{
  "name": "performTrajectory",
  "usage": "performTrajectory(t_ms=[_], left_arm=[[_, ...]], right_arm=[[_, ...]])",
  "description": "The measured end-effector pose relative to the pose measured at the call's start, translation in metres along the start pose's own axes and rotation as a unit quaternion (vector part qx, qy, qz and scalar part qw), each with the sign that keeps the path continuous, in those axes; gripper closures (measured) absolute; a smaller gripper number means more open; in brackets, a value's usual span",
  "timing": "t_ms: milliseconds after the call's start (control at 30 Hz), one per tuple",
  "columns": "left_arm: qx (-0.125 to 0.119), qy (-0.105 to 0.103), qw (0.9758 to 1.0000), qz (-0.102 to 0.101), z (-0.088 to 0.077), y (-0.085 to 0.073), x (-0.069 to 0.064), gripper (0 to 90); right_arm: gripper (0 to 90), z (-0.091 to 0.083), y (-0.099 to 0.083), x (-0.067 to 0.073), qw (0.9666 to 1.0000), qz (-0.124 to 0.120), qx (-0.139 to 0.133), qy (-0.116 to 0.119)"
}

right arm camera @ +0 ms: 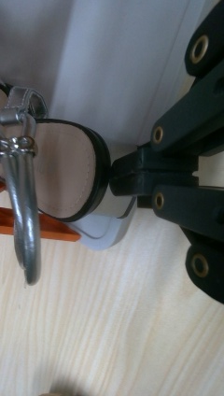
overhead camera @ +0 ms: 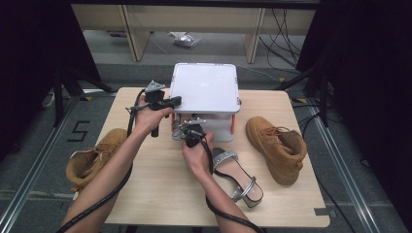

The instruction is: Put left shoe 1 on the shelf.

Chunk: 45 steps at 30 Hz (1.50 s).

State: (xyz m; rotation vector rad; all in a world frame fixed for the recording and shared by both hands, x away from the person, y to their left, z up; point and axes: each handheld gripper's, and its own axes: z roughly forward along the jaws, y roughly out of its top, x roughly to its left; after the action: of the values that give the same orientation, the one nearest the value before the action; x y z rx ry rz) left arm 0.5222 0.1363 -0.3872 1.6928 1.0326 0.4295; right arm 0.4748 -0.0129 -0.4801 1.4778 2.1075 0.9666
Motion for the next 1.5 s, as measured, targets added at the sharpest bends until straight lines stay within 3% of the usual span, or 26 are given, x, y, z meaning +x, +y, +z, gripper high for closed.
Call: performTrajectory(t_ms=[300, 733, 900, 1067, 1167, 1367, 1500], left_arm=[[0.001, 0.0, 1.0, 0.0, 0.0, 0.0, 0.0, 89.8], [0.0, 0.0, 1.0, -0.002, 0.0, 0.0, 0.0, 89.7], [0.0, 0.0, 1.0, -0.003, 0.0, 0.0, 0.0, 89.8], [0.001, -0.003, 1.0, -0.002, 0.0, 0.0, 0.001, 89.7], [0.0, -0.003, 1.0, -0.003, 0.0, 0.0, 0.001, 89.8], [0.002, -0.002, 1.0, -0.002, 0.0, 0.001, 0.001, 89.8], [0.003, -0.001, 1.0, 0.0, 0.0, 0.001, 0.0, 89.8]], right_arm=[[90.0, 0.007, 0.007, 0.001, 0.9999, -0.011, -0.004, -0.011], [89.8, 0.018, 0.007, 0.002, 0.9998, -0.019, 0.002, -0.004], [85.2, 0.017, 0.007, 0.0, 0.9997, -0.022, 0.006, 0.006], [77.1, 0.004, 0.009, -0.001, 0.9992, -0.031, 0.021, 0.016], [72.9, -0.007, 0.013, -0.006, 0.9982, -0.052, 0.028, 0.015], [67.4, -0.027, 0.011, -0.022, 0.9962, -0.072, 0.046, 0.015], [62.6, -0.043, 0.01, -0.036, 0.9949, -0.072, 0.067, 0.026]])
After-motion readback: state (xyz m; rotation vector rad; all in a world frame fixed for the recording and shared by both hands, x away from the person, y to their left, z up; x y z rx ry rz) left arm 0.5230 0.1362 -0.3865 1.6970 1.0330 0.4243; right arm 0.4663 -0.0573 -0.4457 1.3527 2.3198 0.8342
